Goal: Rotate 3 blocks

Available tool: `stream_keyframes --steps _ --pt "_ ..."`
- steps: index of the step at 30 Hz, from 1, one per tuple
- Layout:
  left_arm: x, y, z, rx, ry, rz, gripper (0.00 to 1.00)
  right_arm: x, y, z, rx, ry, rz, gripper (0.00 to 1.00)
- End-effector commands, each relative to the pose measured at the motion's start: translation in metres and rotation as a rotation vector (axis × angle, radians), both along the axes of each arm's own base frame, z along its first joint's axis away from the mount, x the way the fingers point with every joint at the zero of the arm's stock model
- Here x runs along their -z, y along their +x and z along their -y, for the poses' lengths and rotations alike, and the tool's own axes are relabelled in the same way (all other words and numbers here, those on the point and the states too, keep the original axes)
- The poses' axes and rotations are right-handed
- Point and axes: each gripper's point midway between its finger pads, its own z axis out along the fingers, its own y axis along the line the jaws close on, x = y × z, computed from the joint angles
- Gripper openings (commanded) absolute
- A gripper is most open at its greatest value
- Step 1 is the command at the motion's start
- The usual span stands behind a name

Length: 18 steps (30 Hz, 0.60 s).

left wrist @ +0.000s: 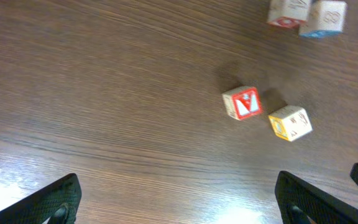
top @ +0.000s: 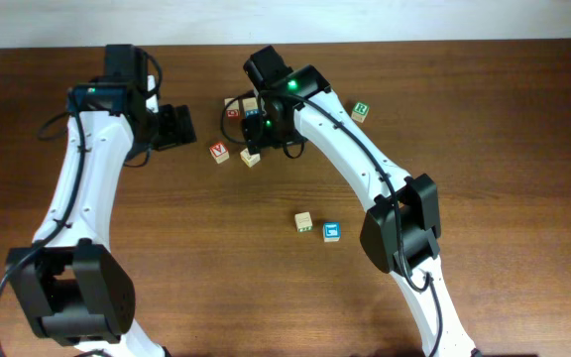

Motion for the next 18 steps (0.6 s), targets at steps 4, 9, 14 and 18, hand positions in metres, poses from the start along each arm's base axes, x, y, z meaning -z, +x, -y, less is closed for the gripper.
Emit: stream_keyframes --steps 4,9,14,18 --pt "-0.002 -0.003 -0.063 -0.161 -0.006 0.006 0.98 0.047 0.008 -0.012 -0.220 -0.040 0.082 0.77" --pt "-0.002 -0.005 -0.073 -0.186 -0.027 0.004 0.98 0.073 -0.003 -0.025 -0.302 -0.036 0.082 0.73" --pt "-0.001 -0.006 -0.073 -0.185 -0.031 0.001 0.98 0.084 -0.001 -0.033 -0.306 -0.024 0.095 0.53" --pt "0.000 -0.009 -0.072 -0.185 -0.032 -0.012 0.98 0.082 0.003 -0.034 -0.232 -0.004 0.088 0.35"
